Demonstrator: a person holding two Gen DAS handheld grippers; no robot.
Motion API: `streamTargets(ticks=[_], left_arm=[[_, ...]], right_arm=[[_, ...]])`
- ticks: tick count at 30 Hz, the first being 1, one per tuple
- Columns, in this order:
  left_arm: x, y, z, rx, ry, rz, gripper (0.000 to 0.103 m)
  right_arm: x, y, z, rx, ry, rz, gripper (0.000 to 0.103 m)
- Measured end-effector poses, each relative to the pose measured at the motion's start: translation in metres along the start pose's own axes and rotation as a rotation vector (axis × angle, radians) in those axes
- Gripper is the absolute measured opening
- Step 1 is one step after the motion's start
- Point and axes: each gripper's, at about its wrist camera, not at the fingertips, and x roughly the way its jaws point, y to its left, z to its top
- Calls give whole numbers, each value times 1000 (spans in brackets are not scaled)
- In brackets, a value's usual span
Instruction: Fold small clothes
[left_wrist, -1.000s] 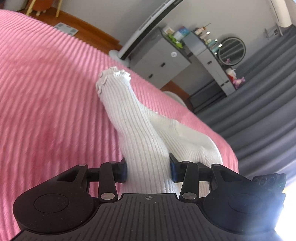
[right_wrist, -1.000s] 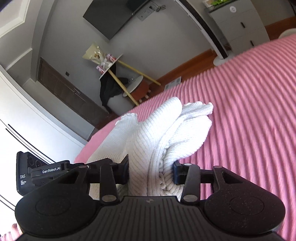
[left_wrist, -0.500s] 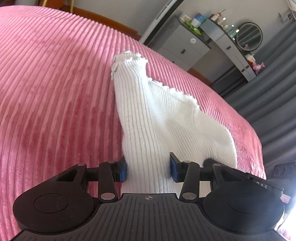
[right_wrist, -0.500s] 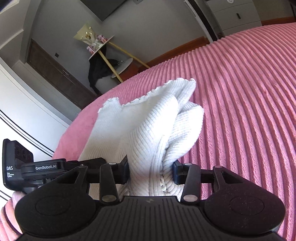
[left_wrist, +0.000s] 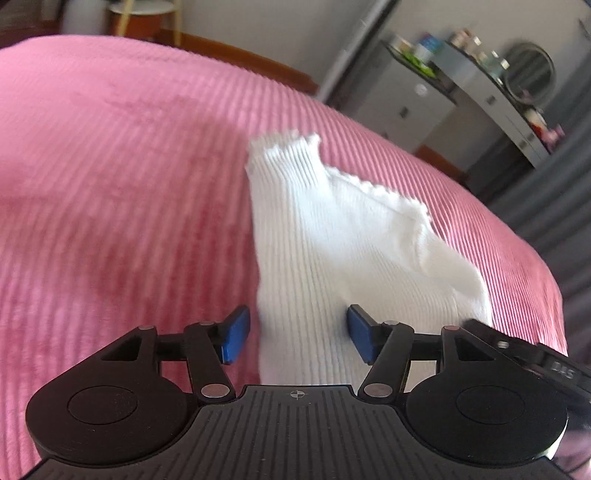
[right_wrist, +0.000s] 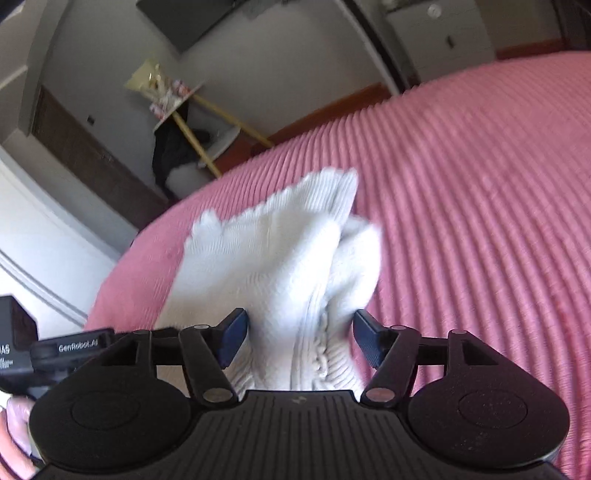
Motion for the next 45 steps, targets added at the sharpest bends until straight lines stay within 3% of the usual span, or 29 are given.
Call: streamTargets(ticks=[4, 10, 13, 15, 17, 20, 24, 28, 33, 36, 40, 45], left_arm=[[-9, -6, -1, 31, -65, 50, 64], [-3, -17, 13, 79, -106, 90, 69], [11, -14, 20, 60, -86, 99, 69], [18, -15, 23, 60, -95, 119, 68], [19, -21, 23, 77, -122, 124, 68], [29, -32, 17, 130, -147, 157, 69], [51, -37, 3, 163, -115, 192, 71], [39, -28, 0, 133, -134, 179, 73], [-10, -34, -11, 113, -237, 138, 76], [-18, -43, -32, 146, -221, 127, 79], [-7, -48, -60, 217, -181, 192, 80], [-1, -37, -67, 215, -167, 219, 93]], right_arm=[[-11, 3, 10, 2, -72, 13, 64], [20, 6, 23, -19, -17, 8, 59], [42, 11, 29, -25, 15, 10, 21], [47, 19, 31, -95, -2, -21, 15], [40, 34, 32, -219, -83, -61, 14], [37, 40, 29, -308, -182, -156, 14], [62, 23, 10, -369, -129, -290, 16], [45, 19, 14, -295, -156, -280, 24], [8, 45, 13, -299, -337, -267, 25], [6, 63, -4, -346, -329, -226, 25], [15, 74, -40, -482, -263, -238, 19], [40, 71, -69, -607, -215, -346, 19]])
